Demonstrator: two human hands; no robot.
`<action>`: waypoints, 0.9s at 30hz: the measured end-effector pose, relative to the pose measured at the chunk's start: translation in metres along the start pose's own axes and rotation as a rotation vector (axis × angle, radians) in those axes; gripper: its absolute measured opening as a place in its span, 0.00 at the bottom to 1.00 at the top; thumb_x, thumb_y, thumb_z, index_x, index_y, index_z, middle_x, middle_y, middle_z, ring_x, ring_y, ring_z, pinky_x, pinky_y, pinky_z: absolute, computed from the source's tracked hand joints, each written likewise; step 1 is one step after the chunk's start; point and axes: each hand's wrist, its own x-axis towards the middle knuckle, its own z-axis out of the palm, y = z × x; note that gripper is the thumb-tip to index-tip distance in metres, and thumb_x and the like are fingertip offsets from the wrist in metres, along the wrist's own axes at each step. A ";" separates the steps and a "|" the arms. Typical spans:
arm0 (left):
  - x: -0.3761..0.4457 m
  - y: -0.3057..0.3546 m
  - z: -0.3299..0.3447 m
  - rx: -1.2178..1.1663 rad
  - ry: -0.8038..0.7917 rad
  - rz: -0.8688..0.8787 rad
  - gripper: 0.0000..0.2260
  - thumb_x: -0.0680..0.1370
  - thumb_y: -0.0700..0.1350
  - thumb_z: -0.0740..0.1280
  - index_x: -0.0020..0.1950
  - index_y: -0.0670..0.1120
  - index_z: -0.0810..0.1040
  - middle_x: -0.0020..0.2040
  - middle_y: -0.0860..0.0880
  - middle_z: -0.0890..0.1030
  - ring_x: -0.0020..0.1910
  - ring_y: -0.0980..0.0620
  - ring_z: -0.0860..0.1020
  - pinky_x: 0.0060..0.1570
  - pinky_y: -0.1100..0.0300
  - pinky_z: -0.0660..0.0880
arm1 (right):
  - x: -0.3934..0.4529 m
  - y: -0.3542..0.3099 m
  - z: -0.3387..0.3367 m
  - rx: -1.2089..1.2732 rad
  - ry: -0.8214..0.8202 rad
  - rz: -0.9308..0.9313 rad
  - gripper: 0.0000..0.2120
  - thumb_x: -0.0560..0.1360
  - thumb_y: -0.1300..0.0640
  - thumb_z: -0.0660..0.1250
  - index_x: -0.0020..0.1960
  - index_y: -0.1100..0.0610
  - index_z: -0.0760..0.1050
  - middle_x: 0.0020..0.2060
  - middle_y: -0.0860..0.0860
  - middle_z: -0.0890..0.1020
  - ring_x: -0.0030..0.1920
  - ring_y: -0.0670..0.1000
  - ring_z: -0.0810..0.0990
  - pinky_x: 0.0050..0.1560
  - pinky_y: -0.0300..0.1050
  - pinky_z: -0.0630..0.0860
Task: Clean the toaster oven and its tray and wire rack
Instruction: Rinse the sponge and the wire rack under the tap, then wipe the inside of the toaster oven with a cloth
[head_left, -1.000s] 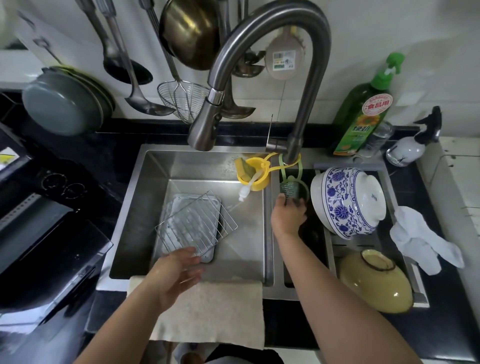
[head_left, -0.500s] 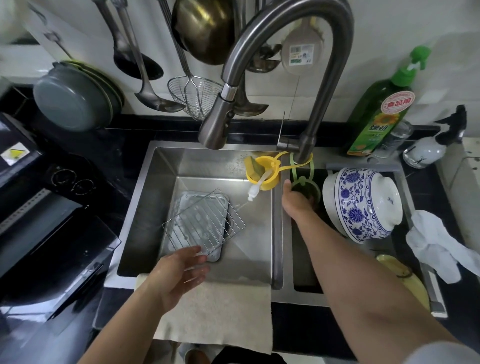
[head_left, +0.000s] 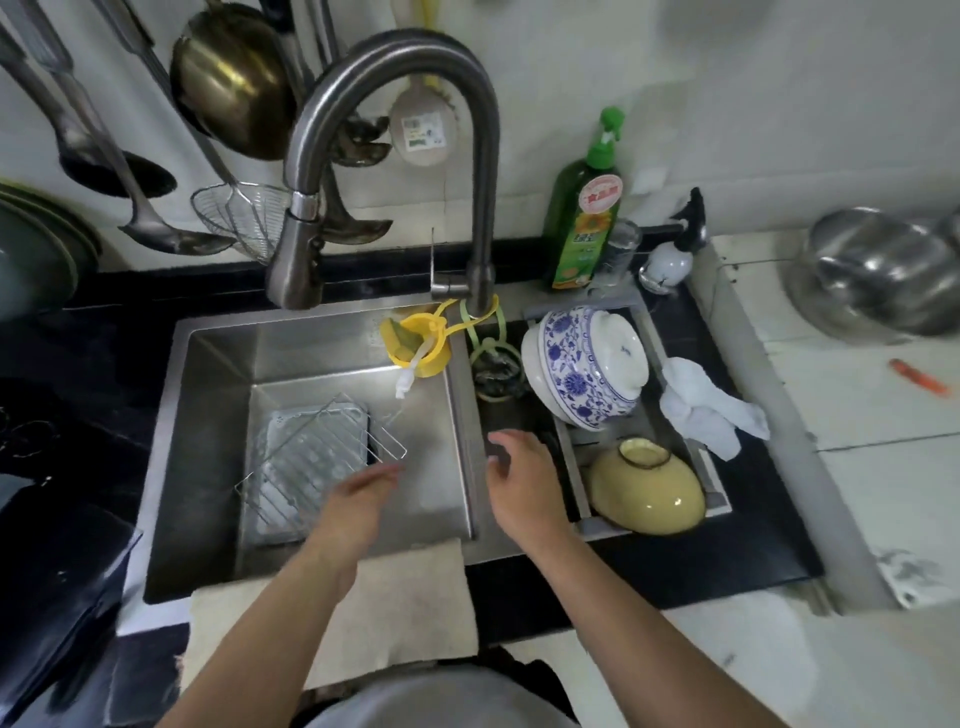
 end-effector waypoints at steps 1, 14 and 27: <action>0.000 0.001 0.010 0.028 -0.027 0.022 0.09 0.82 0.41 0.68 0.56 0.52 0.85 0.62 0.52 0.83 0.50 0.60 0.79 0.42 0.64 0.73 | 0.001 0.007 -0.015 -0.026 0.031 -0.005 0.13 0.80 0.61 0.63 0.63 0.56 0.78 0.59 0.51 0.78 0.61 0.50 0.74 0.61 0.36 0.67; 0.014 -0.012 0.008 1.143 -0.017 0.216 0.42 0.80 0.55 0.65 0.84 0.61 0.39 0.83 0.50 0.58 0.82 0.40 0.54 0.78 0.40 0.56 | 0.076 0.136 -0.131 -0.429 -0.051 0.655 0.23 0.81 0.56 0.55 0.75 0.60 0.67 0.76 0.59 0.61 0.75 0.63 0.59 0.74 0.58 0.60; -0.020 0.007 -0.089 0.309 -0.069 -0.101 0.21 0.82 0.44 0.70 0.75 0.42 0.76 0.77 0.37 0.70 0.79 0.34 0.63 0.81 0.39 0.46 | -0.040 -0.072 -0.025 0.444 -0.043 0.011 0.12 0.76 0.66 0.66 0.49 0.49 0.76 0.48 0.39 0.78 0.51 0.38 0.76 0.49 0.30 0.71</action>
